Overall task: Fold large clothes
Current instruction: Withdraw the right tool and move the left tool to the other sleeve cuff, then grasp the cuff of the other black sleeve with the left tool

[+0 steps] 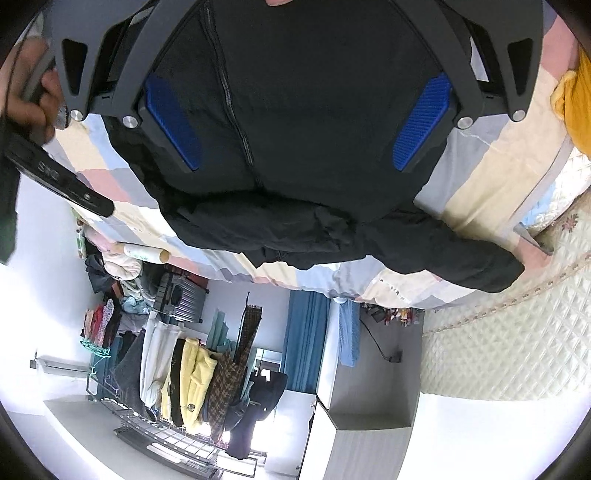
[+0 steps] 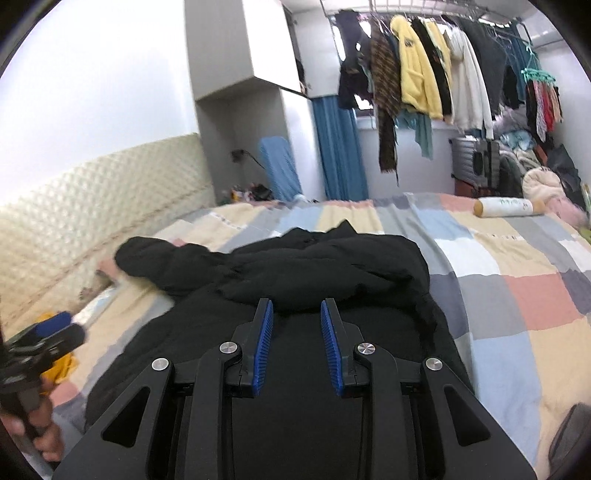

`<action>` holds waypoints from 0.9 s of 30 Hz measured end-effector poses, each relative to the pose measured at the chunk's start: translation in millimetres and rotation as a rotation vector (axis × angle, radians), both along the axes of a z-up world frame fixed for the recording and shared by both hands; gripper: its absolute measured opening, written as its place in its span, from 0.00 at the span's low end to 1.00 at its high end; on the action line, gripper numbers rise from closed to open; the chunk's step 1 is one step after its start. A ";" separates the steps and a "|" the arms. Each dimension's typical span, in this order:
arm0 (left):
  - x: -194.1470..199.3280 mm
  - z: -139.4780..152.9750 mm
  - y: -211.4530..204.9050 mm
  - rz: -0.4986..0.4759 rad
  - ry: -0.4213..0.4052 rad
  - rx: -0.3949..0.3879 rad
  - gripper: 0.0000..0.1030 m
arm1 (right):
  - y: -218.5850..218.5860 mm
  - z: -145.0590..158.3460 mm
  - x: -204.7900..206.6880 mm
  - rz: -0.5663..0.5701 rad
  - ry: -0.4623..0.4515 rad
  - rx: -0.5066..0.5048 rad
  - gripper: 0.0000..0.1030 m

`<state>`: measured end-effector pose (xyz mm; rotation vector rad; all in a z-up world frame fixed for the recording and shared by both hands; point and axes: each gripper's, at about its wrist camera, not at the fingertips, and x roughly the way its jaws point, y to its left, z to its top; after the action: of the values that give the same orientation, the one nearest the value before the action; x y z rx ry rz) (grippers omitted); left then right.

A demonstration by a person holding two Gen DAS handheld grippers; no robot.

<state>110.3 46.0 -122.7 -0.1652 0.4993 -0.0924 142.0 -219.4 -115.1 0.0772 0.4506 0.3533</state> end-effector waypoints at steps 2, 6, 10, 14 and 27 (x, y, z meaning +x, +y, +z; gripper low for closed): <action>-5.9 -0.9 0.3 0.005 0.001 0.000 1.00 | 1.8 -2.6 -18.5 0.016 -0.005 0.016 0.24; -14.4 -3.3 6.0 0.020 0.003 -0.012 1.00 | 10.6 -12.5 -47.7 0.044 -0.009 -0.027 0.24; -16.2 0.9 21.4 0.026 0.004 -0.053 1.00 | 11.4 -16.4 -61.3 0.053 -0.027 -0.045 0.24; -6.6 18.5 46.9 0.055 -0.007 -0.076 1.00 | 5.4 -16.2 -56.2 0.031 -0.035 -0.034 0.24; 110.1 65.6 227.8 0.269 0.018 -0.096 1.00 | -2.0 -30.3 -46.6 -0.009 0.006 -0.012 0.26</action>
<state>220.5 273.8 -57.0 -0.3259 0.4863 0.1480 95.4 -221.4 -145.3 0.0691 0.4584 0.3417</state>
